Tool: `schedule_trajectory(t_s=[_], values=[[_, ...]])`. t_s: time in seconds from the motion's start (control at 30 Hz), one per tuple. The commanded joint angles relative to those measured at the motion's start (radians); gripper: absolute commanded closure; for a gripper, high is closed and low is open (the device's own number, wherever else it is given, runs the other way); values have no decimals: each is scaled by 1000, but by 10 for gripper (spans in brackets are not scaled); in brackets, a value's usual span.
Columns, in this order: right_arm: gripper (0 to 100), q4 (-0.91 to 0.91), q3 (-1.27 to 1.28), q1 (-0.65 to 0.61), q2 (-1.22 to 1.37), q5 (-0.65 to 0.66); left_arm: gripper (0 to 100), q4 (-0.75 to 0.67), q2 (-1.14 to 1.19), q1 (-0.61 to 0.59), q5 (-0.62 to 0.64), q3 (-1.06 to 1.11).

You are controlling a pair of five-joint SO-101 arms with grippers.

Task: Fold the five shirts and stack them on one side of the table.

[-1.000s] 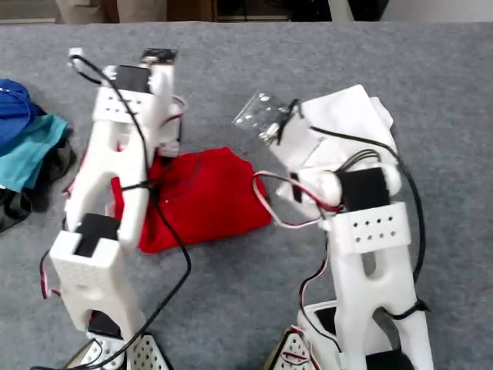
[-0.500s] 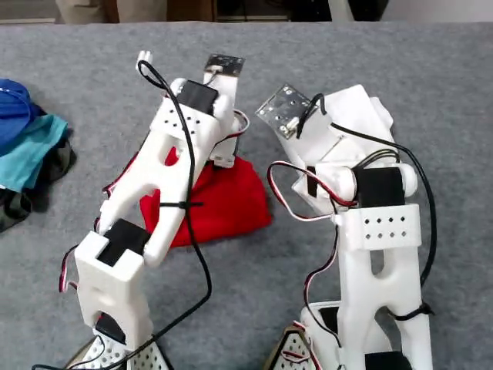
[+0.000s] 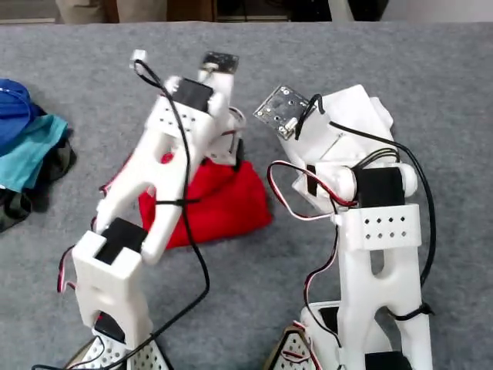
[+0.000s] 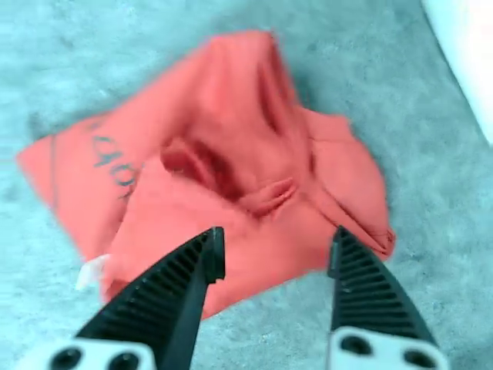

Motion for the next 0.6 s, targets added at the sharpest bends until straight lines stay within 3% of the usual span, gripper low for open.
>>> schedule_trajectory(t_s=[0.0, 0.13, 0.3, 0.5, 0.57], values=[[996, -38, -39, 7, -10, 0, 755, 69, -58, -141, 6, -175], [996, -71, -53, -28, 71, 0, 816, 91, -59, -361, 6, -287], [995, -64, -183, -180, 265, -35, 878, 92, -54, -667, 2, -189], [992, -38, -496, -357, 604, -41, 879, 74, -50, -937, -195, 8], [942, -8, -625, -390, 742, -43, 879, 23, -58, -994, -232, 74]])
